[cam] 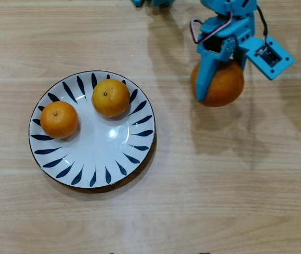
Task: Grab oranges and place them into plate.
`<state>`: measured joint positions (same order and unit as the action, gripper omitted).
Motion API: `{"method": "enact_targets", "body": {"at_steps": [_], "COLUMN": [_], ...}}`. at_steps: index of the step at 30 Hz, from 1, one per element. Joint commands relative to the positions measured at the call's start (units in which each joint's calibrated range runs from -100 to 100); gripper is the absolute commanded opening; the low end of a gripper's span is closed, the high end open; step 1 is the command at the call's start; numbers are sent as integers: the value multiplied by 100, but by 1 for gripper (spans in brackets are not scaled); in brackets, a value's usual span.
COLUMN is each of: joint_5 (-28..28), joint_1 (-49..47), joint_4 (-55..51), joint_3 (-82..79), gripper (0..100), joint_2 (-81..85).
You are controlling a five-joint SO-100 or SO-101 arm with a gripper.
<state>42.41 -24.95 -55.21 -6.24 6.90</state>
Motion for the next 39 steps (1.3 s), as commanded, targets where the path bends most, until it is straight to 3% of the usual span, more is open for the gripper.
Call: {"method": "enact_targets", "body": {"at_steps": [1,6,18,33,39], "joint_5": [-650,-1235,-1314,-1261,-1026], "joint_1": [866,1680,2753,3116,3091], "joint_4": [824,1709,3703,3910,3892], "joint_3": [-177,-530,-775,-240,-295], "gripper": [27,27,27,27,40], "joint_2": [1018,1339,-123,-1518,-1535]}}
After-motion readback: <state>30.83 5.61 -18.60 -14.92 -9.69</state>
